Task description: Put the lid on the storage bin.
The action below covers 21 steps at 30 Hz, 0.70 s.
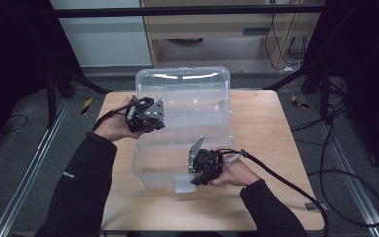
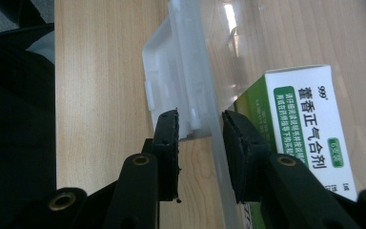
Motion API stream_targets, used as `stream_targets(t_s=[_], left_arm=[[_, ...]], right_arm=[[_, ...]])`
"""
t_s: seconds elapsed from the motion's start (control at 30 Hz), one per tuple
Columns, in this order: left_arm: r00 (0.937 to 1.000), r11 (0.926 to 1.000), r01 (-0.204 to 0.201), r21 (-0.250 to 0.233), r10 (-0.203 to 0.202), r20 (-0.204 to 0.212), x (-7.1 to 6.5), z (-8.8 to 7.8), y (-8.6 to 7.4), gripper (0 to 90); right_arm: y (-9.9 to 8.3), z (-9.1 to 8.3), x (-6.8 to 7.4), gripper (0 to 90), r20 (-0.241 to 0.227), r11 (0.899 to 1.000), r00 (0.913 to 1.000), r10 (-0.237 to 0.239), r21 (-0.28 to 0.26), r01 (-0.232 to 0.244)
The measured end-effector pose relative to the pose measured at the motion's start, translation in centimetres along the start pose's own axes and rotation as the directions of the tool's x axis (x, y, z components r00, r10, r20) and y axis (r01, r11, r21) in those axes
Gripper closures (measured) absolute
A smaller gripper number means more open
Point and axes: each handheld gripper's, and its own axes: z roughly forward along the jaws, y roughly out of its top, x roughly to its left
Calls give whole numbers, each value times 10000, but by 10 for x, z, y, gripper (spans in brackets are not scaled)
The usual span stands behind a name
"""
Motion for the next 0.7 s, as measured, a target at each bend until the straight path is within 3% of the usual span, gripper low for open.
stream_targets(t_s=[0.07, 0.13, 0.2, 0.7], left_arm=[[9995, 9996, 272, 92, -273, 149, -5, -2, -2, 893], [10000, 10000, -37, -36, 37, -9, -6, -2, -2, 893], [10000, 10000, -77, 14, 77, -2, -9, -3, -1, 893], [10000, 9999, 35, -134, -34, 57, -33, -5, -6, 893]], right_arm=[[0, 0, 0, 678, -13, 10000, 10000, -34, -31, 34], [0, 0, 0, 678, -2, 10000, 10000, -32, -26, 32], [0, 0, 0, 678, 18, 10000, 10000, -43, 3, 43], [-1, -1, 0, 672, -70, 10000, 10000, -71, -38, 71]])
